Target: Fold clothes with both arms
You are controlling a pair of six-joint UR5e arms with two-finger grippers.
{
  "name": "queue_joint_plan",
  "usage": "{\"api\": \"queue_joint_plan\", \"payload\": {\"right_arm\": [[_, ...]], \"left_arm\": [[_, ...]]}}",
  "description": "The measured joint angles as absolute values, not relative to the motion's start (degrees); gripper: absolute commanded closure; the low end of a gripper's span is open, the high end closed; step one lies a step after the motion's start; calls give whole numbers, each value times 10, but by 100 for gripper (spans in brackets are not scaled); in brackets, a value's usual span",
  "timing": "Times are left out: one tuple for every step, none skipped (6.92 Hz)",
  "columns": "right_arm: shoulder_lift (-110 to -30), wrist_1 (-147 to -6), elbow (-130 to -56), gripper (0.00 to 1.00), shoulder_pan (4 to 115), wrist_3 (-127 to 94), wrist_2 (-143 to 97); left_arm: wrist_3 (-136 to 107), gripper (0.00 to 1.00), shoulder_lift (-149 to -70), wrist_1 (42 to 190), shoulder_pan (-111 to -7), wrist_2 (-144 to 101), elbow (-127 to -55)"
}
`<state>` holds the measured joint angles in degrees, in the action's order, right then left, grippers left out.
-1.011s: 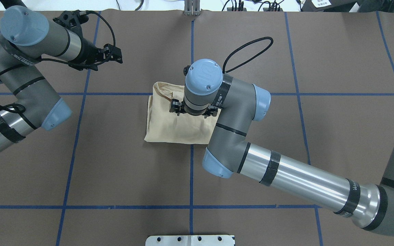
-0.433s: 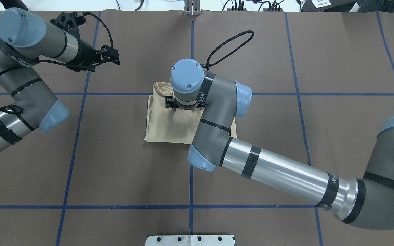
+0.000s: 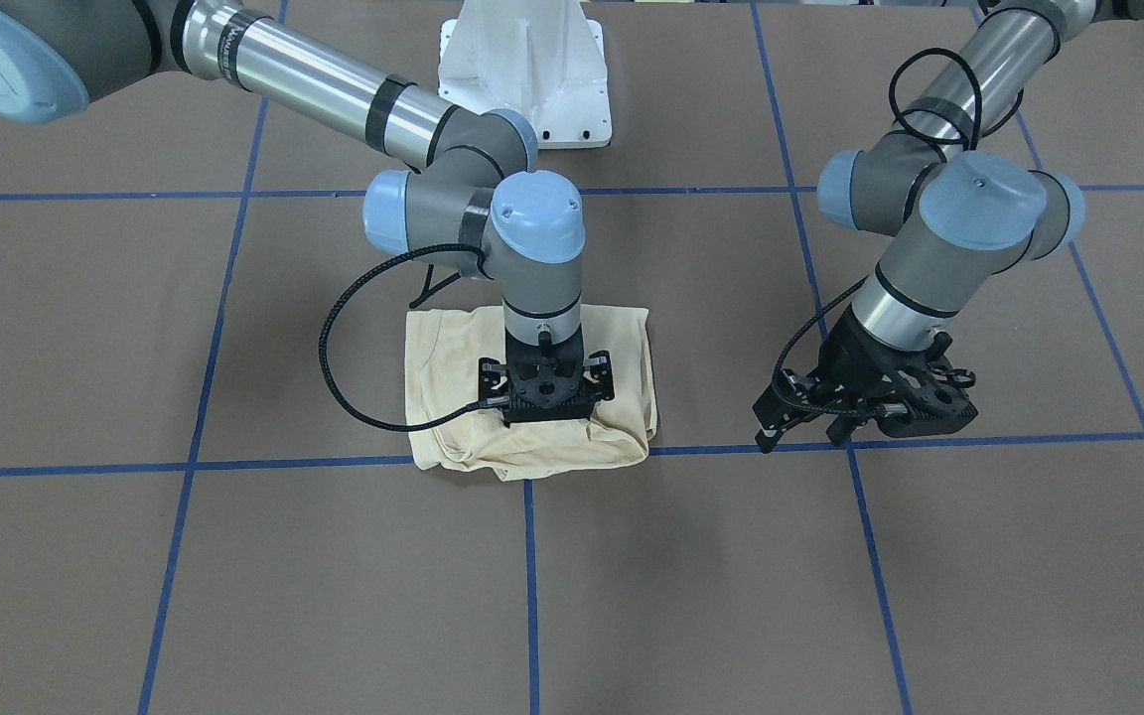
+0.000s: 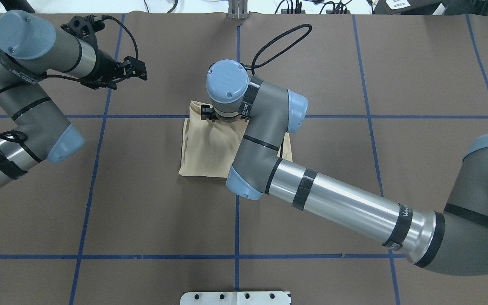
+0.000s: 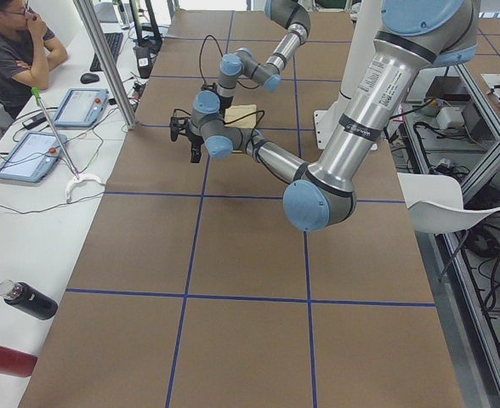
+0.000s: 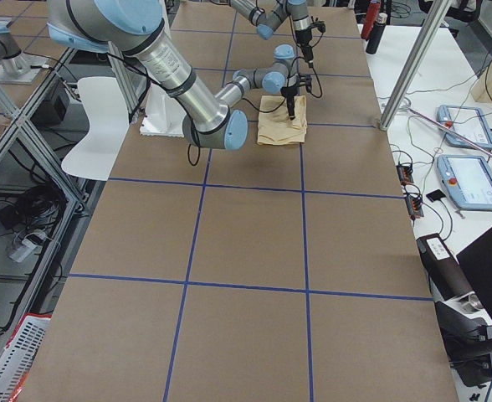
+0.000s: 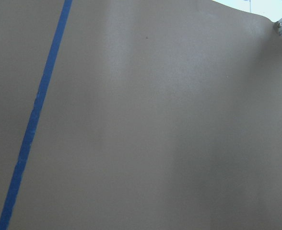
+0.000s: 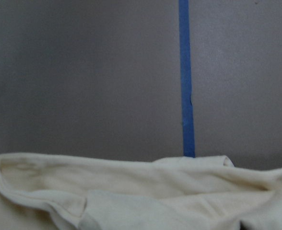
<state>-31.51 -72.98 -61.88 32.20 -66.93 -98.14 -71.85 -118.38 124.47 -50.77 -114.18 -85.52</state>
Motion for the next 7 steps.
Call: {"api": "queue_joint_plan", "payload": {"right_arm": [[-306,-712,-595,2,330,-666,-978],[-300,-704,-579,2,338,-658,-975],[-294,-700,-566,1,347,-650,-974],[-289,-698,-558,1,354,-646,-973],[-282,-697,-554,1,361,-644,-974],[-275,-697,-554,1,370,-640,-980],[-272,-699,-558,0,384,-632,-996]], "left_arm": [[-719,0,-1181,1245,-507,-1142,-855],[-718,0,-1179,1246,-507,-1142,-855],[-719,0,-1178,1246,-508,-1142,-856],[-718,0,-1177,1246,-508,-1142,-855],[-718,0,-1177,1246,-510,-1142,-855],[-715,0,-1177,1245,-515,-1144,-855],[-696,0,-1177,1243,-526,-1150,-855]]}}
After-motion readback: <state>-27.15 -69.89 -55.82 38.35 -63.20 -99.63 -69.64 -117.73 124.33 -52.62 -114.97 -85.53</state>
